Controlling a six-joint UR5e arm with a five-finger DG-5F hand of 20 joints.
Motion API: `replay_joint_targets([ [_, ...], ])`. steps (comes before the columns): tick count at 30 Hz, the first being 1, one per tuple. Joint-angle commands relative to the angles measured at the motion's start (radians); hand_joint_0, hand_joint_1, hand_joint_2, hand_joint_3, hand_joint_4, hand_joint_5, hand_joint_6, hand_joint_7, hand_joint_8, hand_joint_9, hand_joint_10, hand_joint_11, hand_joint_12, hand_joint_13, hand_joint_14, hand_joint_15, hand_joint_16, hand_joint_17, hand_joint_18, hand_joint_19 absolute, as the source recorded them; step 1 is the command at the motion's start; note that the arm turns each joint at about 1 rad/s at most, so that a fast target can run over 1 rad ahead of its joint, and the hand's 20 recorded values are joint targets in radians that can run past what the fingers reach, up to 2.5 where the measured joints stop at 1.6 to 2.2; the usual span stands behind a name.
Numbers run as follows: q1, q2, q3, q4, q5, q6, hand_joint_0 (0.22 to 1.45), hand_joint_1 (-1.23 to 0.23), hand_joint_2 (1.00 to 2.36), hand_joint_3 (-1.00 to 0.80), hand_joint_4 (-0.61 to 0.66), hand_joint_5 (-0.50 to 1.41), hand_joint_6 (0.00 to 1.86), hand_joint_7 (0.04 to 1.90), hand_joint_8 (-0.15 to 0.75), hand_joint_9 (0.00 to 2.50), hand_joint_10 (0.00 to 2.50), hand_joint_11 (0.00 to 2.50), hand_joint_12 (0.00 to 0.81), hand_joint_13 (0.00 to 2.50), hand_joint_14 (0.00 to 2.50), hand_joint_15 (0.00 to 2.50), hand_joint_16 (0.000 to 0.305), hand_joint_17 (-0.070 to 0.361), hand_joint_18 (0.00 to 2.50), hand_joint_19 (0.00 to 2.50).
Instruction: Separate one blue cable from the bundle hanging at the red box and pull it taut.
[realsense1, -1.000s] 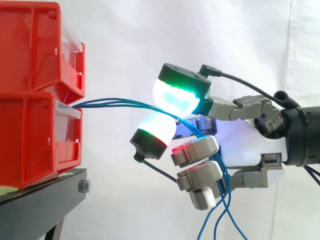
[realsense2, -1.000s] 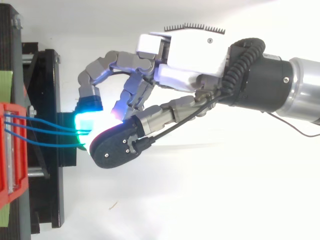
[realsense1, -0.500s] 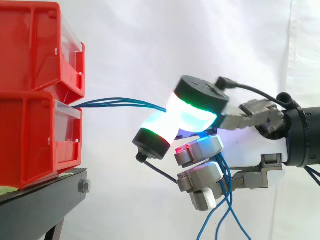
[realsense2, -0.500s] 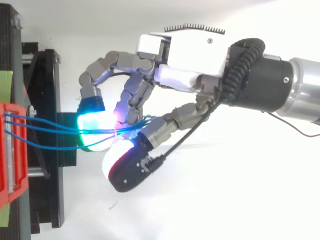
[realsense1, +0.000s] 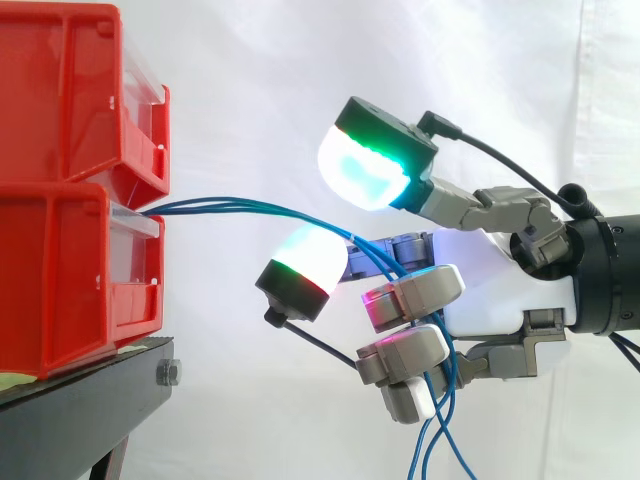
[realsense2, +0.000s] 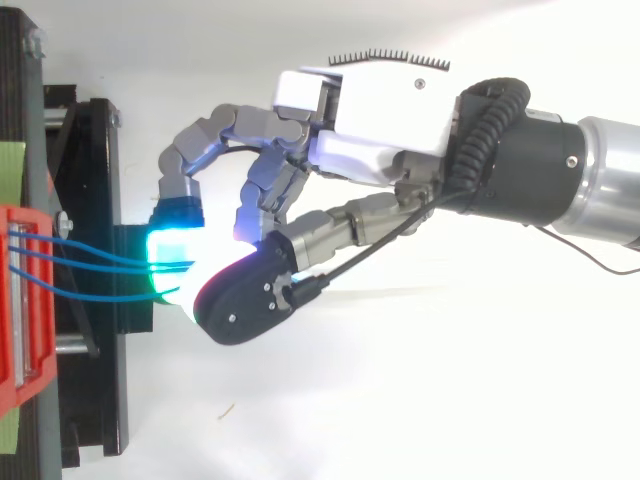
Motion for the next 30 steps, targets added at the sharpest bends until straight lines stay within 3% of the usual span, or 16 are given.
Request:
replay_joint_targets([
  [1, 0.0, 0.0, 0.0, 0.001, 0.0, 0.0, 0.48, -0.62, 1.0, -0.5, 0.05, -0.17, 0.92, 1.02, 0.288, 1.17, 0.34, 1.48, 0.382, 1.19, 0.01, 1.47, 0.055, 0.124, 0.99, 0.85],
  [5, 0.0, 0.0, -0.001, 0.001, 0.0, 0.0, 0.61, -0.7, 1.0, -0.5, 0.01, -0.17, 0.91, 1.09, 0.218, 1.21, 0.13, 1.63, 0.328, 1.17, 0.02, 1.48, 0.048, 0.108, 0.94, 0.88],
  [13, 0.0, 0.0, -0.001, 0.001, 0.0, 0.0, 0.66, -0.84, 1.01, -0.32, -0.06, -0.17, 0.91, 1.19, 0.207, 1.21, 0.11, 1.63, 0.329, 1.18, 0.02, 1.47, 0.048, 0.108, 0.96, 0.87],
  [19, 0.0, 0.0, -0.001, -0.001, -0.002, 0.0, 0.74, -0.92, 1.0, -0.5, -0.06, -0.17, 0.93, 1.14, 0.223, 1.17, 0.1, 1.62, 0.326, 1.16, 0.02, 1.45, 0.048, 0.107, 0.96, 0.84],
  [25, 0.0, 0.0, -0.001, 0.001, -0.002, 0.0, 0.61, -0.91, 1.0, -0.5, 0.0, -0.16, 0.92, 1.09, 0.227, 1.17, 0.08, 1.64, 0.328, 1.16, 0.02, 1.46, 0.047, 0.106, 0.95, 0.85],
  [30, 0.0, 0.0, -0.001, 0.001, -0.002, 0.0, 0.49, -0.87, 1.0, -0.5, 0.02, -0.15, 0.92, 1.07, 0.273, 1.17, 0.22, 1.53, 0.372, 1.19, 0.02, 1.45, 0.053, 0.118, 0.99, 0.84],
])
